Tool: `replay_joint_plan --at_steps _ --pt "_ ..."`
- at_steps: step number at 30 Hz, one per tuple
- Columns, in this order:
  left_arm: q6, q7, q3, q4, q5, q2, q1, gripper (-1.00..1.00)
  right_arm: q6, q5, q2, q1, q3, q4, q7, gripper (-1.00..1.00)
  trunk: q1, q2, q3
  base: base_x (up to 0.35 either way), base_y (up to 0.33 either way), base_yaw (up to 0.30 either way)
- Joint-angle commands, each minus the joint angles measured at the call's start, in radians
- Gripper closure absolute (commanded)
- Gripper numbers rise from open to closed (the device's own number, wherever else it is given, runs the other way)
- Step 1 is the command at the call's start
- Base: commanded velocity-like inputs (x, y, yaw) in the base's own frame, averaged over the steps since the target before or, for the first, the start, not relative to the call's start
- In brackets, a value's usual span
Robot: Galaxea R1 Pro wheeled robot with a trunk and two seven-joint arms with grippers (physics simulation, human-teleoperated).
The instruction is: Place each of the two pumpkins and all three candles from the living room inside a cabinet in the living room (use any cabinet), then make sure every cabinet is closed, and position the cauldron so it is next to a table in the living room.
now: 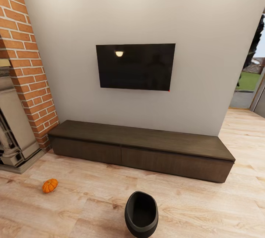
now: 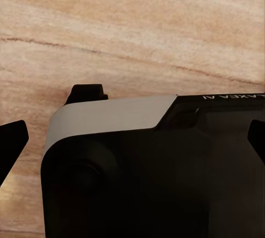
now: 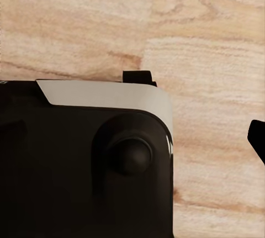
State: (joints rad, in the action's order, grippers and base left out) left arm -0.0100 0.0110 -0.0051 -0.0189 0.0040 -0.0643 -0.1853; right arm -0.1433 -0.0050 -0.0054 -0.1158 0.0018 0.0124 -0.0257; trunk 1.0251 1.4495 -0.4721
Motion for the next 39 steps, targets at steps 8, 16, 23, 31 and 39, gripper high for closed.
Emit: replay_joint_plan --at_steps 8,16,23,31,39 --pt "-0.002 0.000 0.000 -0.001 -0.004 0.000 -0.001 -1.00 -0.007 -0.001 -0.002 -0.001 -0.003 0.001 -0.002 -1.00 0.000 0.001 -0.001 0.000 0.000 0.000" --pt "-0.003 -0.009 -0.002 -0.001 -0.008 0.000 0.000 -1.00 -0.019 -0.002 -0.005 -0.001 -0.004 0.001 -0.002 -1.00 0.000 0.001 -0.001 0.000 0.000 0.000" --pt "-0.028 -0.011 -0.004 -0.001 -0.010 0.000 -0.001 -1.00 -0.031 -0.001 -0.005 -0.001 -0.003 0.001 -0.002 -1.00 0.000 0.001 -0.001 -0.138 0.000 0.000" --pt "-0.044 -0.010 -0.004 -0.001 -0.009 0.000 0.000 -1.00 -0.031 0.000 -0.006 -0.001 0.000 0.001 -0.002 -1.00 0.000 0.001 -0.001 -0.123 0.000 0.000" --pt "0.000 -0.007 -0.001 -0.044 -0.002 -0.017 -0.001 -1.00 0.017 -0.009 -0.004 -0.002 -0.014 -0.045 -0.020 -1.00 0.000 0.001 -0.001 -0.002 0.000 0.000"
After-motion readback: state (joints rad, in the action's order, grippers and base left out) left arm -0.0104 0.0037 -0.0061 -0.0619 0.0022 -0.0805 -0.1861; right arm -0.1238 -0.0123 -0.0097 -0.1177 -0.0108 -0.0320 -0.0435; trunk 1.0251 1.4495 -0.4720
